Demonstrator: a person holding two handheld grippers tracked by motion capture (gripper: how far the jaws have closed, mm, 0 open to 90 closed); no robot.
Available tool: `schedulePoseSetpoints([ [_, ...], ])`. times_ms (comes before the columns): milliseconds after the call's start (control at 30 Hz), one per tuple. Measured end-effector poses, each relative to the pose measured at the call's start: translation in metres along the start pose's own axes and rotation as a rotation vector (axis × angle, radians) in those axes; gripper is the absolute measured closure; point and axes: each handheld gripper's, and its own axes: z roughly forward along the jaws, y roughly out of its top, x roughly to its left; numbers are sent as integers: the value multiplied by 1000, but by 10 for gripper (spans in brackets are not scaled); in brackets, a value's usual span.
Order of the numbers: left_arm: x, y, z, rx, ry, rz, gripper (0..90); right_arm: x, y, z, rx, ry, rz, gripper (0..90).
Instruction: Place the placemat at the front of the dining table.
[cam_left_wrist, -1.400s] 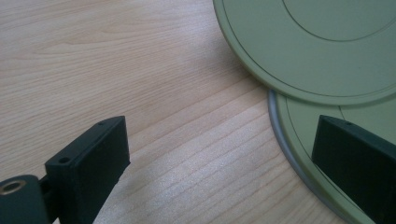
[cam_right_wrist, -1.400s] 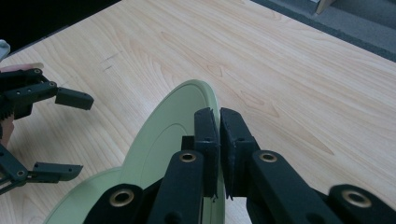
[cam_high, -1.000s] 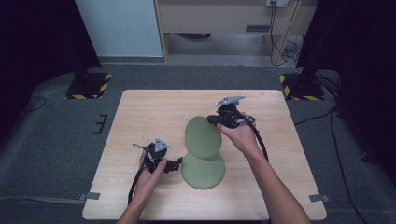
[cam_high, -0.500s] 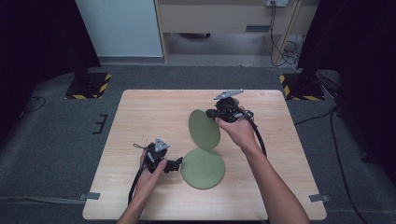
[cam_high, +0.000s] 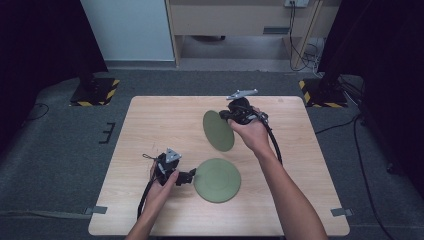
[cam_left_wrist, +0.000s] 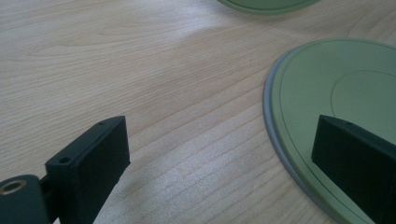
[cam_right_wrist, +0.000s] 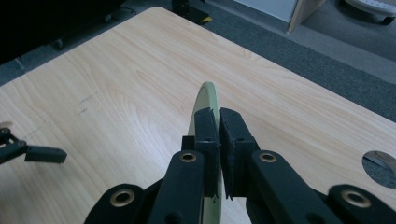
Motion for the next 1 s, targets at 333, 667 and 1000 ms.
schedulePoseSetpoints([
  [333, 1, 0, -2, -6, -5, -11, 34, 1, 15, 23, -12, -38, 15, 867],
  [667, 3, 0, -4, -17, -12, -22, 34, 3, 28, 46, -16, -57, 27, 867],
  [1000, 5, 1, -8, -25, -12, -30, 35, 13, 46, 58, -49, -54, 34, 867],
])
